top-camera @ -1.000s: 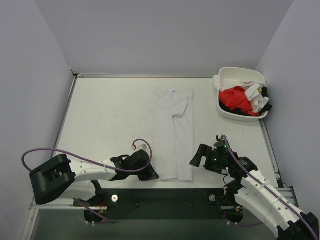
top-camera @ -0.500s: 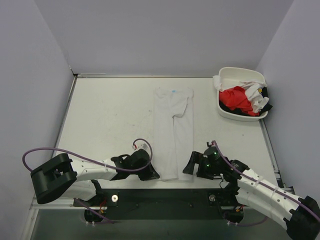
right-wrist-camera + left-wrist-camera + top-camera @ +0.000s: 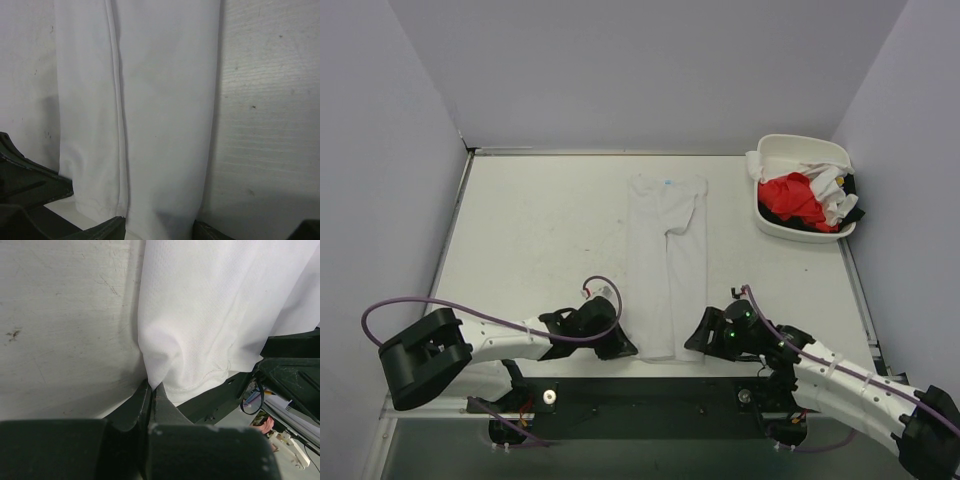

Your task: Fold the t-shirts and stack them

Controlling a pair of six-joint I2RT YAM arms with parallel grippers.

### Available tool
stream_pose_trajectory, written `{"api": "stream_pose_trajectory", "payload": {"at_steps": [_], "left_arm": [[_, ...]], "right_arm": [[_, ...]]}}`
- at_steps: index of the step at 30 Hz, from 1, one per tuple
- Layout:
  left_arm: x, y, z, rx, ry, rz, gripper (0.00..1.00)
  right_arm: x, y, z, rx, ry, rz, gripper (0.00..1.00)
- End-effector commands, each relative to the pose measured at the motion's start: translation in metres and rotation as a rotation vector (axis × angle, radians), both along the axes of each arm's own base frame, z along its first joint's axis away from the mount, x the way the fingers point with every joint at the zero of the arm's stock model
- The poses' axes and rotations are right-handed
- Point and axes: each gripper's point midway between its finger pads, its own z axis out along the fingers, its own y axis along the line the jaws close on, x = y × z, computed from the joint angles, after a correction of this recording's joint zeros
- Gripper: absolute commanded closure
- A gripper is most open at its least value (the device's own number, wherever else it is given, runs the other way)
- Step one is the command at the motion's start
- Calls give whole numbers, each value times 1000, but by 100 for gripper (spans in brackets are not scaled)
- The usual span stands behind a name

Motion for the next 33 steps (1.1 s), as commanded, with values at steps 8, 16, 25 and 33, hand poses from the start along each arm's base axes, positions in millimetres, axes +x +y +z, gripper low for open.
{"api": "stream_pose_trajectory", "payload": {"at_steps": [8, 16, 25, 33], "left_arm": [[-14, 63, -53, 269, 49, 23, 100], [-15, 62, -54, 269, 49, 21, 100], [-15, 63, -55, 269, 55, 22, 100], [-16, 63, -57, 271, 58, 22, 100]], "right_arm": [[-26, -21, -31, -82, 75, -38, 52], [-30, -25, -33, -91, 76, -42, 59], [-34, -27, -33, -97, 78, -48, 65], [-36, -31, -36, -109, 78, -60, 72]]}}
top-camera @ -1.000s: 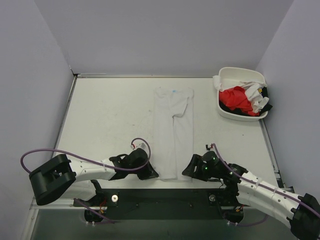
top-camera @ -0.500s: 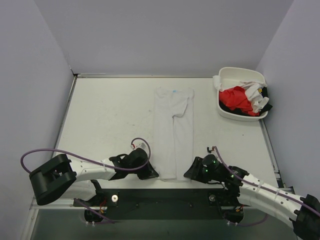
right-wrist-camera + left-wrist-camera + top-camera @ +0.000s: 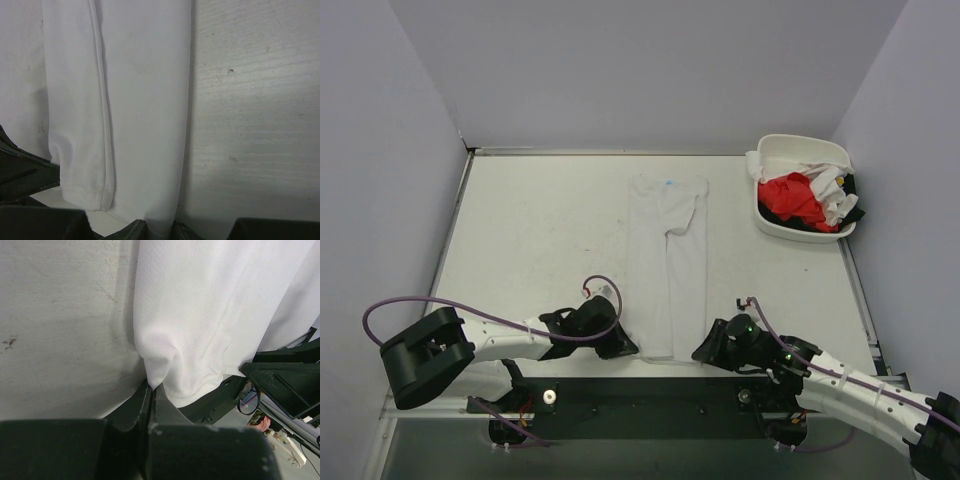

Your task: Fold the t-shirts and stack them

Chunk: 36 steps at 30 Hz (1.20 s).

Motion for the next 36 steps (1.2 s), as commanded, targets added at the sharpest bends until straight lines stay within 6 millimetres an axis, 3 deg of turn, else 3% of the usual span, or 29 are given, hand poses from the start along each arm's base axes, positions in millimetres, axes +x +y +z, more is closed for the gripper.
{"api": "stream_pose_trajectory", "payload": {"at_steps": [1, 5, 8, 14, 25, 36], "left_arm": [[-18, 64, -56, 289, 62, 16, 100], [-18, 64, -56, 287, 59, 13, 100], [-18, 64, -55, 283, 56, 16, 100], [-14, 62, -42, 286, 33, 1, 100], [-3, 57, 9, 255, -68, 1, 100], [-28, 51, 19, 239, -87, -26, 100]], "right_arm": [[-15, -28, -28, -134, 70, -20, 73], [-13, -29, -27, -150, 63, -22, 81], [-10, -30, -25, -166, 54, -24, 100], [1, -23, -4, -180, 2, 0, 100], [10, -9, 44, -174, -106, 49, 100], [-19, 4, 49, -192, -161, 107, 100]]}}
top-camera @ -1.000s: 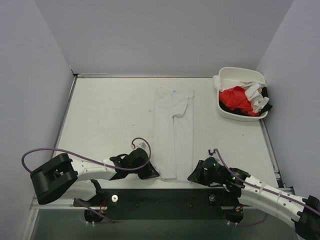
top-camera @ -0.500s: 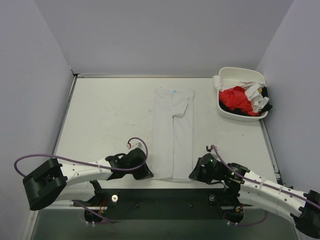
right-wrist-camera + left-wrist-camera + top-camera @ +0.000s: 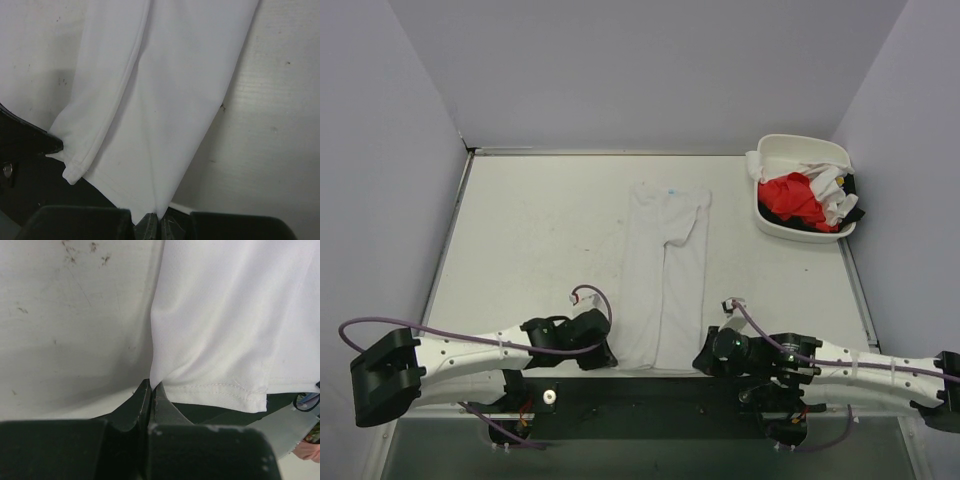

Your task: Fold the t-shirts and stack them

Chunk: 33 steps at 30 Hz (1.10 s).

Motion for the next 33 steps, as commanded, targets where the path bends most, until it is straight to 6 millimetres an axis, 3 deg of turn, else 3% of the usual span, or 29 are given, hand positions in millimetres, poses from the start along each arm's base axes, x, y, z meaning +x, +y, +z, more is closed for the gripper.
{"api": "stream_pose_trajectory", "payload": {"at_steps": [1, 5, 13, 23, 27, 29, 33], "left_arm": [[-3, 3, 10, 30, -32, 28, 100], [-1, 2, 19, 36, -58, 22, 100], [24, -6, 57, 47, -177, 11, 100], [65, -9, 66, 38, -230, 20, 100], [94, -23, 80, -12, -288, -2, 100], [103, -29, 77, 0, -292, -9, 100], [125, -57, 98, -61, -335, -38, 100]], "right_arm": [[-1, -6, 5, -54, -56, -51, 100], [4, -4, 14, -83, -116, -52, 100], [35, 1, 46, -132, -290, -59, 100], [70, -1, 64, -167, -349, -81, 100], [88, -6, 71, -181, -368, -101, 100], [98, -7, 72, -181, -368, -115, 100], [111, -5, 69, -167, -354, -134, 100]]}}
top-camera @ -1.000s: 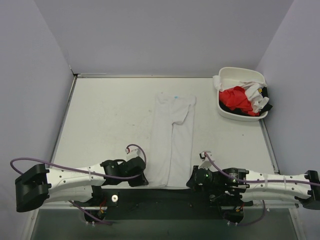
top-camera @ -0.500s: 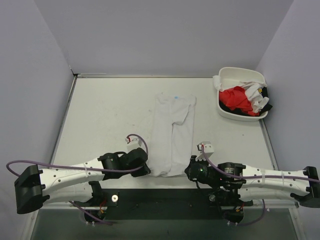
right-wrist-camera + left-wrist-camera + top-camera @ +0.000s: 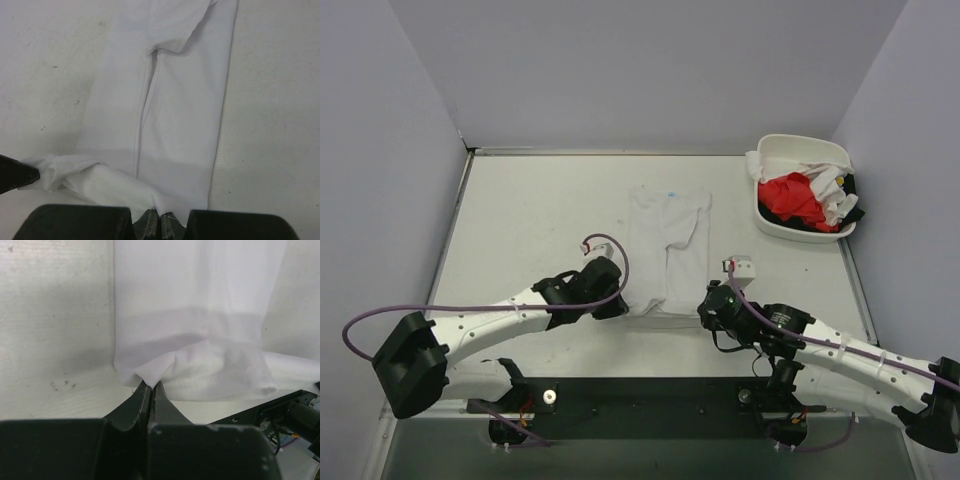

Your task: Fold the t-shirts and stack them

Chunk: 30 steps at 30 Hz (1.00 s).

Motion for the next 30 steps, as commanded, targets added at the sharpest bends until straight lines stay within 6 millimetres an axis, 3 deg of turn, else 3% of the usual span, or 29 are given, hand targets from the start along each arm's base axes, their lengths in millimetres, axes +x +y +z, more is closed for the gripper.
{"api": "stream_pose_trajectory", "payload": {"at_steps": [1, 8, 15, 23, 30], "left_arm": [[33, -40, 36, -93, -101, -74, 100], [62, -62, 52, -102, -143, -86, 100], [86, -56, 63, -90, -167, -61, 100], [106, -41, 53, -65, -156, -15, 100], [115, -41, 38, -61, -139, 1, 100]], "right_arm": [[17, 7, 9, 7, -23, 16, 100], [40, -5, 10, 6, -31, -41, 100], [66, -16, 16, -4, -38, -79, 100], [92, -18, 12, 10, -15, -104, 100], [112, -10, 6, 8, 7, -106, 100]]}}
